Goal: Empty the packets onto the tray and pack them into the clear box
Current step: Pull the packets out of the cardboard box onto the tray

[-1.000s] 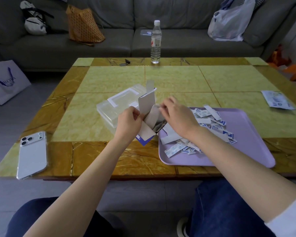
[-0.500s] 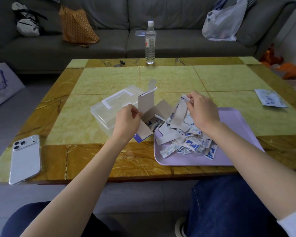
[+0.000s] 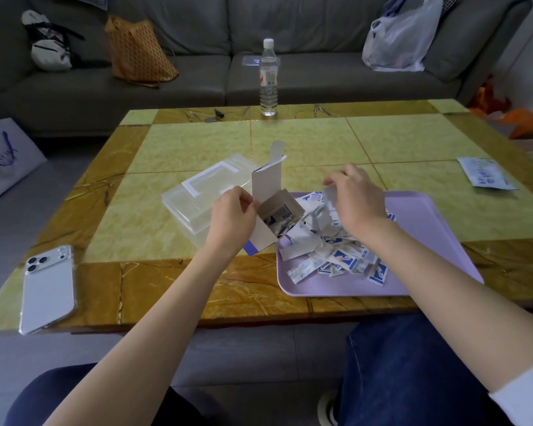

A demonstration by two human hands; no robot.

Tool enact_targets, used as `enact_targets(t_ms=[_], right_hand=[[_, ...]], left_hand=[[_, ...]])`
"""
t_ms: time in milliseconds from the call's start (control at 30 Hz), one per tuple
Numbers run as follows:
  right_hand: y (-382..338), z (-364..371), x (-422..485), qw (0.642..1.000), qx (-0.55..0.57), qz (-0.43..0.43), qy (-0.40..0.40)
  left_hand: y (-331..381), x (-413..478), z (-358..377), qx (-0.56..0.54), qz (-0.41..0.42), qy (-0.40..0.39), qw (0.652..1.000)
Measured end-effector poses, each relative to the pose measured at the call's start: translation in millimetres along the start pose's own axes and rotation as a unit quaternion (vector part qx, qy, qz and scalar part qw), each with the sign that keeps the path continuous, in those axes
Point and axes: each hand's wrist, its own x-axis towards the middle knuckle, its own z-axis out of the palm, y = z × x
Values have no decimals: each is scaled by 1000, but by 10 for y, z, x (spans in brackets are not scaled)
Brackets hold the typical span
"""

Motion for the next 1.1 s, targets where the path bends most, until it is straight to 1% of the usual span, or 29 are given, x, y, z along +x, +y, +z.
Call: enact_targets(t_ms=[100, 200, 233, 300, 400, 467, 567, 633, 700, 733, 800, 1100], right_hand=[[-49, 17, -45, 999, 38, -18, -1], [-181, 28, -138, 990, 111, -83, 0], [-236, 32, -176, 984, 132, -115, -16], [-328, 79, -237, 970, 145, -176, -79], [-377, 237, -252, 957, 75, -221, -170], [-381, 337, -249, 953, 36, -227, -197], [-380, 388, -228, 952, 33, -213, -215], [-398, 378, -218, 945, 49, -225, -234], [-402, 366, -205, 939, 97, -215, -252], [-397, 355, -199, 940, 114, -202, -252], [-382, 353, -175, 946, 114, -192, -236], [-538, 391, -144, 956, -45, -251, -145]], left_hand=[[-1, -25, -8, -7, -5, -4, 1000], [1, -60, -1, -12, -6, -9, 1000], [1, -72, 3, -12, -5, -10, 1000], [-2, -98, 10, -11, -3, -14, 1000], [-20, -128, 12, -3, 2, -19, 1000], [-38, -138, 3, 1, 1, -22, 1000], [-64, -140, -12, 2, -2, -26, 1000], [-79, -141, -24, 2, -3, -26, 1000], [-86, -139, -35, 6, -4, -25, 1000], [-85, -139, -37, 6, -4, -26, 1000], [-78, -143, -36, 4, -3, -28, 1000], [-37, -160, -3, -1, 7, -36, 999]])
